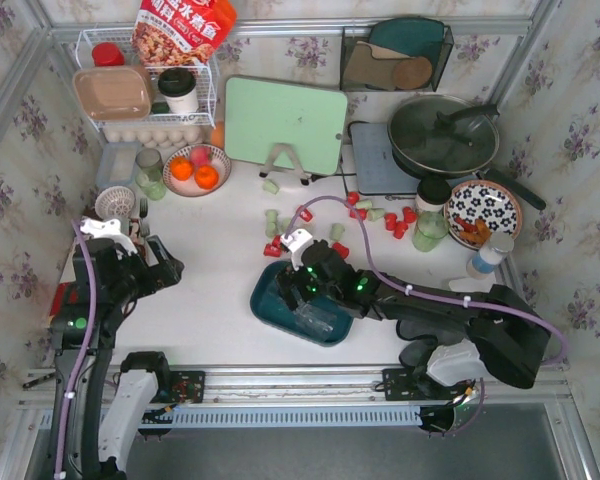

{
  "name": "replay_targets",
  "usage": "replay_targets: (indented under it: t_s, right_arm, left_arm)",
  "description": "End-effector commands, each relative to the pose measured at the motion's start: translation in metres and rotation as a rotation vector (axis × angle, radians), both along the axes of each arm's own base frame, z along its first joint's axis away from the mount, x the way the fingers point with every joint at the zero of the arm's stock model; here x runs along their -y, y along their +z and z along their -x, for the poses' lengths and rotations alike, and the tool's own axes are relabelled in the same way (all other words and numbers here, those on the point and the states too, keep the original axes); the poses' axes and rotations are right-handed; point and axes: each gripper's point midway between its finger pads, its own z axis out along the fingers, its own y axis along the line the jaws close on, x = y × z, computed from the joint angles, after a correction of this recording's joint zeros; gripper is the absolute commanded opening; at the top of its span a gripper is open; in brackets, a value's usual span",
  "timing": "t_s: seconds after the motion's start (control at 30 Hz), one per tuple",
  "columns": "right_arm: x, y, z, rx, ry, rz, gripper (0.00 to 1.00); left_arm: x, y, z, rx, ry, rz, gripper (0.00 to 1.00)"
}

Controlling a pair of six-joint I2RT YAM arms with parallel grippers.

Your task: Mix the coffee capsules in the storage basket

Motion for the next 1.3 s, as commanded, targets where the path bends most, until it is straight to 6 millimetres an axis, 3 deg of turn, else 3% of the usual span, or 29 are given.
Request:
replay_targets:
  t_s: [0.0, 0.27, 0.47, 0.6, 0.67, 0.77, 0.83, 0.97, 1.1, 1.27]
  right_arm:
    - [-0.005, -0.021, 0.011, -0.055, 0.039, 0.029, 0.9]
    - [-0.002, -0.056, 0.02, -0.114, 0.072, 0.107, 0.87]
    - [-0.002, -0.07, 0.022, -0.134, 0.089, 0.132, 0.81]
    - [-0.002, -0.07, 0.019, -0.115, 0.084, 0.131, 0.72]
    - [-0.003, -0.066, 0.018, -0.1, 0.092, 0.119, 0.66]
    - [-0.005, -0.056, 0.018, -0.071, 0.1, 0.088, 0.42]
    - [-0.005, -0.048, 0.016, -0.042, 0.101, 0.063, 0.33]
    - [-0.005, -0.025, 0.014, 0.029, 0.105, -0.005, 0.2]
    - [-0.002, 0.009, 0.009, 0.145, 0.098, -0.096, 0.16]
    - [0.018, 0.05, -0.005, 0.343, 0.006, -0.19, 0.05]
  left_arm:
    - [0.004, 0.004, 0.001, 0.04, -0.02, 0.011, 1.0]
    - [0.007, 0.003, 0.001, 0.044, -0.03, 0.023, 1.0]
    - [0.008, 0.001, 0.001, 0.03, -0.034, 0.028, 1.0]
    - [0.008, 0.0, 0.001, 0.027, -0.033, 0.03, 1.0]
    - [0.008, 0.0, 0.0, 0.024, -0.032, 0.032, 1.0]
    - [0.009, -0.001, 0.0, 0.02, -0.035, 0.033, 1.0]
    - [0.01, -0.001, 0.0, 0.02, -0.045, 0.037, 1.0]
    - [0.023, 0.005, 0.0, 0.043, -0.122, 0.068, 0.93]
    - [0.047, 0.016, 0.002, 0.094, -0.267, 0.126, 0.86]
    - [0.073, 0.036, 0.007, 0.161, -0.406, 0.197, 0.75]
